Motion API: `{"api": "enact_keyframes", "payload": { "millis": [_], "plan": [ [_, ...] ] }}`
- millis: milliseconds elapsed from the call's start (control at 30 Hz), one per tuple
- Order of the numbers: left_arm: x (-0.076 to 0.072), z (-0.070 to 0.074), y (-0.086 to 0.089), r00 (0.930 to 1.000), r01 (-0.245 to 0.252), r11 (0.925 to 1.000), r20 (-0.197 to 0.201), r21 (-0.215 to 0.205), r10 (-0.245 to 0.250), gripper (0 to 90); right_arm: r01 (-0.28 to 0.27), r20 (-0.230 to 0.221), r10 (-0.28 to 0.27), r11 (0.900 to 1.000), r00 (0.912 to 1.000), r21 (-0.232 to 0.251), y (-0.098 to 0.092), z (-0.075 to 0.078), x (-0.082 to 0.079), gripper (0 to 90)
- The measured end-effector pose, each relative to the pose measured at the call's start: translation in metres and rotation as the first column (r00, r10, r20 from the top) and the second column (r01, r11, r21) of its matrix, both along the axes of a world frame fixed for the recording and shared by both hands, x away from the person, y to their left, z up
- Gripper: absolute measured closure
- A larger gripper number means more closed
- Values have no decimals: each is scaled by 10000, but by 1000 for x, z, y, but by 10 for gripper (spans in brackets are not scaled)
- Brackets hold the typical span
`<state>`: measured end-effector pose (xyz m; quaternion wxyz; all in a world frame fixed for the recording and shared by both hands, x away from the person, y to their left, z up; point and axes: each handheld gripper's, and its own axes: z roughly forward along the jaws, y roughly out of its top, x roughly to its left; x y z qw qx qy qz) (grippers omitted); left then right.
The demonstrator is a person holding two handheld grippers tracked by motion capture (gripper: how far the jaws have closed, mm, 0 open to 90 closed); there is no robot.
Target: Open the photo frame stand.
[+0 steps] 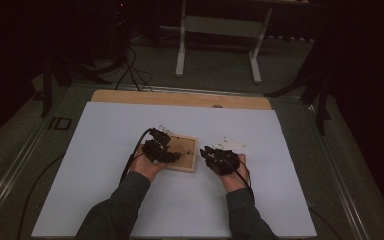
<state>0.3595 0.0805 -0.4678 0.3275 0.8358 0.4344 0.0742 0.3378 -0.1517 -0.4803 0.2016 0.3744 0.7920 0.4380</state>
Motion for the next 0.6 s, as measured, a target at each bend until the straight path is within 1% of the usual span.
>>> {"api": "enact_keyframes", "payload": {
  "millis": [167, 300, 367, 433, 500, 533, 600],
  "plan": [
    [-4, 1, -2, 9995, 69, 9996, 300, 269, -77, 545, -23, 28, 23, 9999, 10000, -106, 5, 6, 8, 698],
    [-8, 2, -4, 9985, 126, 9989, 520, 452, -150, 545, -55, -35, 55, 10000, 10000, -10, 7, 9, 14, 656],
    [-9, 2, -4, 9980, 118, 9988, 610, 478, -147, 545, -42, -61, 43, 10000, 10000, 64, 7, 11, 17, 644],
    [-11, 2, -5, 9973, 126, 9986, 718, 508, -163, 545, -54, -142, 57, 9999, 9999, 164, 7, 11, 19, 632],
    [-12, 2, -5, 9970, 158, 9984, 742, 542, -198, 545, -74, -165, 77, 9998, 9998, 161, 7, 11, 20, 626],
    [-13, 2, -5, 9966, 141, 9980, 806, 616, -190, 545, -97, -207, 101, 9998, 9997, 183, 8, 10, 21, 622],
    [-14, 1, -5, 9961, 149, 9980, 863, 621, -202, 544, -111, -336, 118, 9997, 9994, 213, 8, 9, 24, 613]
  ]
}}
